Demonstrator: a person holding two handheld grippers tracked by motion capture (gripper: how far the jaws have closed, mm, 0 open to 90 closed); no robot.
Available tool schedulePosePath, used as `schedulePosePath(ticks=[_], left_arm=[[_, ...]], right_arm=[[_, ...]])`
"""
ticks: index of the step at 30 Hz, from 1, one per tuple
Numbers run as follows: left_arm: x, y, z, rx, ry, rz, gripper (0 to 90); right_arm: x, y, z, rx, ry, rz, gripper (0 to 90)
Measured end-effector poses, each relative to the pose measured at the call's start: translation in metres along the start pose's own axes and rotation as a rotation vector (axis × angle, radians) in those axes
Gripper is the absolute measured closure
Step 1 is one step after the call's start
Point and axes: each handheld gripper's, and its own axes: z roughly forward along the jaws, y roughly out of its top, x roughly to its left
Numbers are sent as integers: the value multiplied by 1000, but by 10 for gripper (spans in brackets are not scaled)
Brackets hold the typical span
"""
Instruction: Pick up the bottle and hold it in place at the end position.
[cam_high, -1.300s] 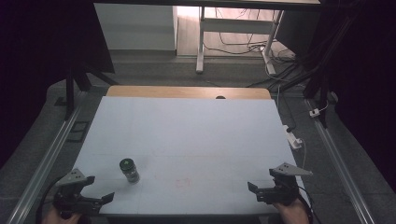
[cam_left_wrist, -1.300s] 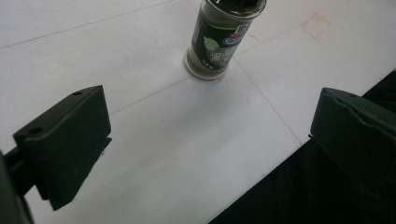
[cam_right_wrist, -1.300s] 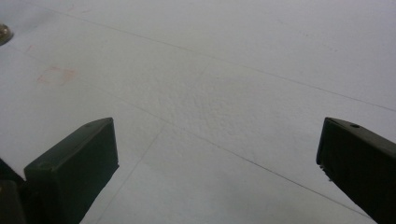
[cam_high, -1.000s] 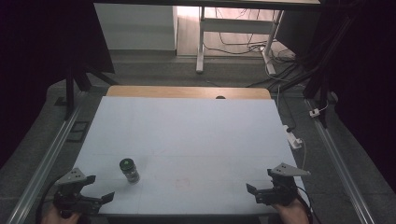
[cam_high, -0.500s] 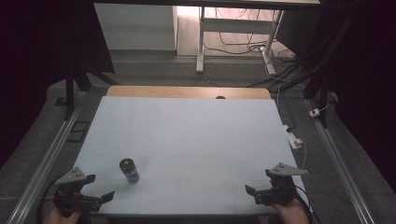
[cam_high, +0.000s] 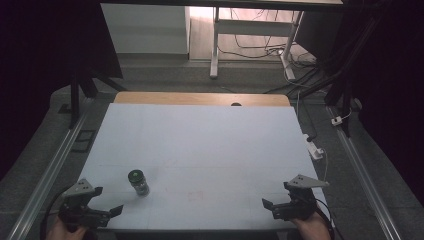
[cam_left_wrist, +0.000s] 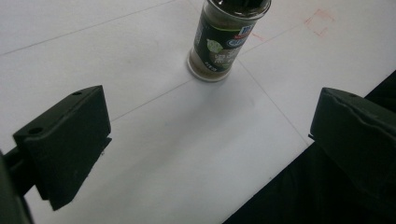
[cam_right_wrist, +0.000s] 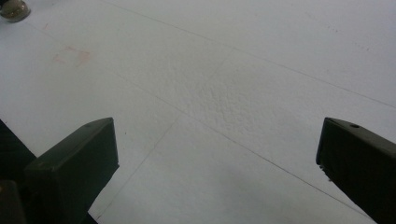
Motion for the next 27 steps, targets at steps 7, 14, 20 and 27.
schedulePosePath(ticks=[7,14,20,27], left_arm=[[0,2,1,-5,-5,9,0],[0,4,5,-9,-21,22,0],[2,7,7,-24,-47,21,0],[2,13,12,-32,-78,53,0]], right_arm=[[0,0,1,9,4,-4,0],[0,0,1,14,8,-7,0],[0,1,2,18,10,-5,0],[0,1,2,23,18,-9,0]])
